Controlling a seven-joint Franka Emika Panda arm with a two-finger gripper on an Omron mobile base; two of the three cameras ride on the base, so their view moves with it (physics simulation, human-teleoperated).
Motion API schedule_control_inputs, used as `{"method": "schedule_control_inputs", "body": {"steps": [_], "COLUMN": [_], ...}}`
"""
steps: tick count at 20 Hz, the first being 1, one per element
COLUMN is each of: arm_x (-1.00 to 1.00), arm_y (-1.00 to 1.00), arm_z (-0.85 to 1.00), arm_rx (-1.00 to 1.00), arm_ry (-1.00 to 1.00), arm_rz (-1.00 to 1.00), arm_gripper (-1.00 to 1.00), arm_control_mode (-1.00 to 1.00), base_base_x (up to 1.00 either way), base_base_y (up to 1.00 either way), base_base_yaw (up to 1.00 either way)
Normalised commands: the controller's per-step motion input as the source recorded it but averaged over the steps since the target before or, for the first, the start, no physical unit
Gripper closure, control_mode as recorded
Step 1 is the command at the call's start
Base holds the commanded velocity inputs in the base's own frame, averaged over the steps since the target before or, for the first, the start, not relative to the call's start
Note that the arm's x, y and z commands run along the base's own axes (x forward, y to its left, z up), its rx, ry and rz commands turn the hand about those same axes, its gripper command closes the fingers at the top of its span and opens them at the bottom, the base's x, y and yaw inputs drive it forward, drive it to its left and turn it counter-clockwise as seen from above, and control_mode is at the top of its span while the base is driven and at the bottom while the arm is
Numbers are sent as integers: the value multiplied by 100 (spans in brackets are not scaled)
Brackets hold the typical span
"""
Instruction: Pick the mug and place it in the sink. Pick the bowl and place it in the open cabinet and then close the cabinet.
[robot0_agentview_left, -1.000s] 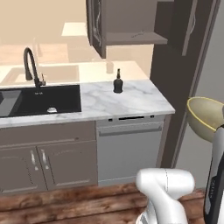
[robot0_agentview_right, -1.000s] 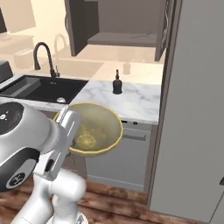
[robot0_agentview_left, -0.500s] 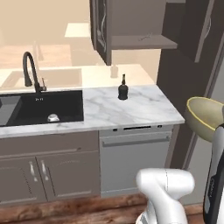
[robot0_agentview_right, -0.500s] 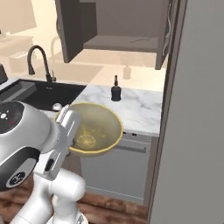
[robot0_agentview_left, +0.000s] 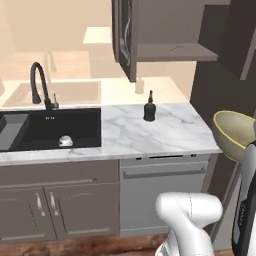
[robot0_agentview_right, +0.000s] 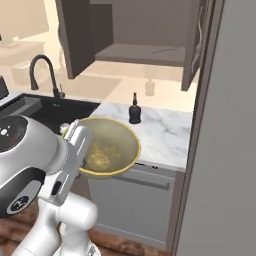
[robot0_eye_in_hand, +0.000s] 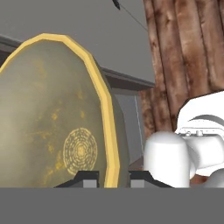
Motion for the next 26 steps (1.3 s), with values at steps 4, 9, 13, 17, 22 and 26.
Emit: {"method": "schedule_control_inputs", "body": {"steps": [4, 9, 13, 17, 22, 26], "arm_x": [0, 0, 0, 0, 0, 0], "arm_y": [0, 0, 0, 0, 0, 0], "arm_z": [0, 0, 0, 0, 0, 0], "arm_rx": [0, 0, 0, 0, 0, 0], "arm_ry": [0, 0, 0, 0, 0, 0], "arm_rz": [0, 0, 0, 0, 0, 0], "arm_gripper": [100, 100, 100, 100, 100, 100], "arm_control_mode": [100, 100, 100, 100, 100, 100], "base_base_x": [25, 37, 61, 34, 48, 47], "base_base_y": [-36, -20, -44, -6, 0, -1], "base_base_yaw": [11, 4, 6, 0, 0, 0]}}
